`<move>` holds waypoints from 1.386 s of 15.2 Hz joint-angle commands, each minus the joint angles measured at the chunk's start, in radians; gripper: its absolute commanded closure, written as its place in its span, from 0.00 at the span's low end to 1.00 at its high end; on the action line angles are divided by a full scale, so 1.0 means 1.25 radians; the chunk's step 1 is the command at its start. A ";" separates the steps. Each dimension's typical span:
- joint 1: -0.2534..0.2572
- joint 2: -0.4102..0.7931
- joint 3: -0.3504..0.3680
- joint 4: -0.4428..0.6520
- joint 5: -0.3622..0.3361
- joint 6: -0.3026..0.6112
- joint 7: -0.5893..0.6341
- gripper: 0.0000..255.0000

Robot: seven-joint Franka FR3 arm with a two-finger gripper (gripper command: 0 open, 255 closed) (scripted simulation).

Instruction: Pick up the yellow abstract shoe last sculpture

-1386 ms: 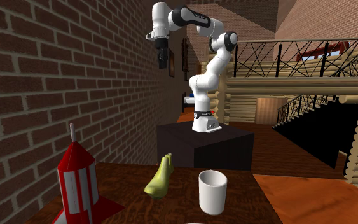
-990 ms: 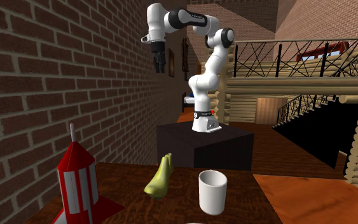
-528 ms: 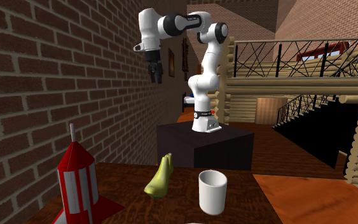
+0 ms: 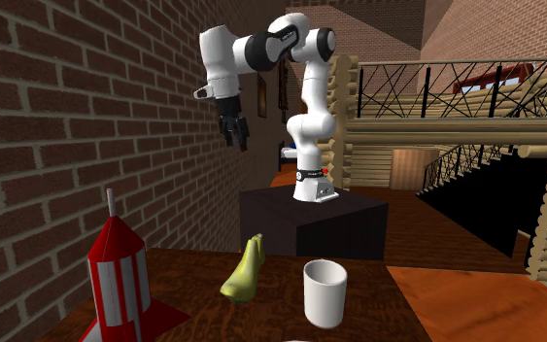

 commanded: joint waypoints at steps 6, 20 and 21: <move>0.045 0.210 0.048 0.115 -0.035 0.032 0.027 0.00; 0.183 0.635 0.088 0.439 -0.129 -0.001 0.061 0.00; 0.190 0.652 0.089 0.454 -0.132 -0.004 0.060 0.00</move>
